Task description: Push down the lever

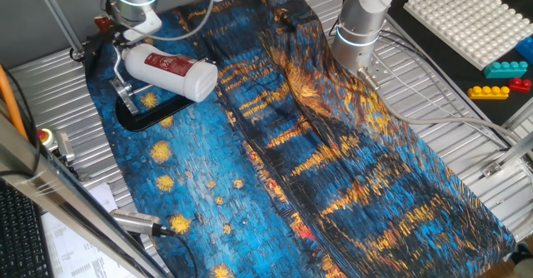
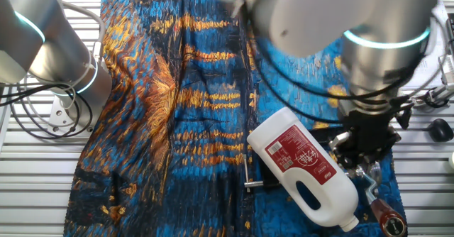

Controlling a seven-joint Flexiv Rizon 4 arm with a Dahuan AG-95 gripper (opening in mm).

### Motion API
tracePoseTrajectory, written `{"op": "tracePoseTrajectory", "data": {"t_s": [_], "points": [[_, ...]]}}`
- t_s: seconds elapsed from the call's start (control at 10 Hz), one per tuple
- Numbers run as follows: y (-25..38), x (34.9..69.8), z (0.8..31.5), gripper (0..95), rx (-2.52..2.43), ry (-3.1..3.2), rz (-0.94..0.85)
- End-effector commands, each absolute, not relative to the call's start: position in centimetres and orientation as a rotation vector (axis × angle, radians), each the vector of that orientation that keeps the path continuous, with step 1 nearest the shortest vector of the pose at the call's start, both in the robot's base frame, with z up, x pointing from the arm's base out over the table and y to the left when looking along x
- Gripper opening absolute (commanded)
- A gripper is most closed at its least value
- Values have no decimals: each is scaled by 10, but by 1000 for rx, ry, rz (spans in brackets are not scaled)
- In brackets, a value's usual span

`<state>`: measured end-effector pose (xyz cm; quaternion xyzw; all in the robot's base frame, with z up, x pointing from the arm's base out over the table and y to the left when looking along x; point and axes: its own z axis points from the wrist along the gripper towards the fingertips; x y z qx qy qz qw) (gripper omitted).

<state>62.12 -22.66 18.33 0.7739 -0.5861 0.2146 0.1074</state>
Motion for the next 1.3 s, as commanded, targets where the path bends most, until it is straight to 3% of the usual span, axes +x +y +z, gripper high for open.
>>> {"op": "tracePoseTrajectory", "data": {"t_s": [0.1,0.4,1.0,1.3], "points": [[-234,633,177,190,2330,-1663,632],[-242,634,174,190,2329,-1684,631],[-242,634,174,190,2142,-1809,405],[-242,634,174,190,2144,-1824,450]]}}
